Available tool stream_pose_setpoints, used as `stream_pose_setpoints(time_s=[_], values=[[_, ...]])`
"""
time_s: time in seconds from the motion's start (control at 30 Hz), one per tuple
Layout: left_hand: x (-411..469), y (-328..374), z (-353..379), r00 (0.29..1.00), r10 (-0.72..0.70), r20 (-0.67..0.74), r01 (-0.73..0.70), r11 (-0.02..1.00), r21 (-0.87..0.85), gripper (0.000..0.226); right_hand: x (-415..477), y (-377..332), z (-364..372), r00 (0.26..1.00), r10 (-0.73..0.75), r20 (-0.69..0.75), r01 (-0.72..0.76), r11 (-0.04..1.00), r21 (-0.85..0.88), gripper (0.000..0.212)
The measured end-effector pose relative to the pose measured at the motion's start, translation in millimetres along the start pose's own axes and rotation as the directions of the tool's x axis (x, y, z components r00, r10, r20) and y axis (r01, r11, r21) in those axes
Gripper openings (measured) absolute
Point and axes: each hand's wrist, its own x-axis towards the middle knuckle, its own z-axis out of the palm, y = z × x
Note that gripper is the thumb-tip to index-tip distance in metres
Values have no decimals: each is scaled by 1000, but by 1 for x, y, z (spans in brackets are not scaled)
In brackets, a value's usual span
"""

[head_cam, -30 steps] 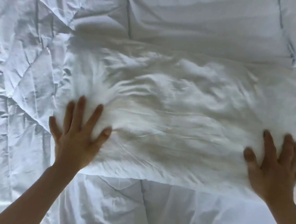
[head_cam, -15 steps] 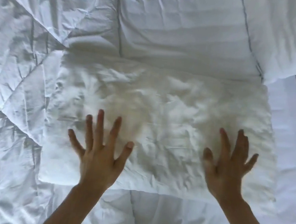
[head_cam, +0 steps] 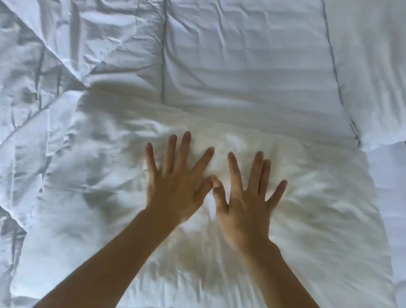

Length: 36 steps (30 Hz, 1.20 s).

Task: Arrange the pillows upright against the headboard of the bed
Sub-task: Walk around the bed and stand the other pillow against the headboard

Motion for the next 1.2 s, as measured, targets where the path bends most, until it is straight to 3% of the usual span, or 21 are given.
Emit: stream_pose_setpoints(time_s=[0.07, 0.2, 0.3, 0.4, 0.53, 0.63, 0.7, 0.77, 0.87, 0.93, 1.0, 1.1, 1.2], values=[[60, -13, 20, 1000, 27, 10, -28, 997, 76, 66, 54, 7, 27, 998, -15, -54, 12, 999, -49, 58], [87, -51, 26, 977, -72, 203, 52, 993, 107, 70, 85, 18, 38, 977, 73, 202, -48, 991, -128, 65], [80, -56, 36, 976, -81, 201, 64, 994, 91, 70, 93, 14, 40, 971, 24, 237, 4, 993, -115, 70], [96, -80, 26, 965, -74, 251, 43, 991, 124, 71, 114, 38, 17, 955, 33, 295, 38, 971, -234, 75], [117, -134, 9, 990, 131, 53, -137, 980, 142, 59, 146, 163, -20, 964, 209, 163, -151, 939, -310, 83], [143, -153, 14, 948, 318, -19, -313, 940, 134, 58, 155, 220, -35, 972, 84, 217, -4, 939, -343, 72], [162, -167, 9, 964, 266, -6, -266, 963, 41, 49, 162, 232, -42, 961, 15, 276, 88, 930, -357, 63], [171, -187, 1, 986, 157, 62, -156, 988, -25, 42, 165, 233, -46, 979, -13, 204, 80, 943, -323, 51], [147, -201, -8, 976, 43, 212, -44, 999, -1, 48, 152, 222, -43, 997, -59, 45, 68, 968, -240, 36], [124, -197, -15, 970, 236, 64, -242, 966, 92, 47, 130, 216, -50, 996, -76, -52, 63, 974, -220, 35], [107, -189, -37, 908, 419, -15, -409, 894, 181, 44, 106, 216, -63, 990, -94, -109, 63, 964, -260, 40], [81, -177, -75, 875, 484, -21, -464, 851, 247, 45, 71, 205, -95, 991, -74, -108, 40, 957, -287, 47], [43, -155, -113, 888, 460, -33, -447, 876, 183, 56, 27, 187, -130, 996, -45, -79, 20, 956, -291, 54]])
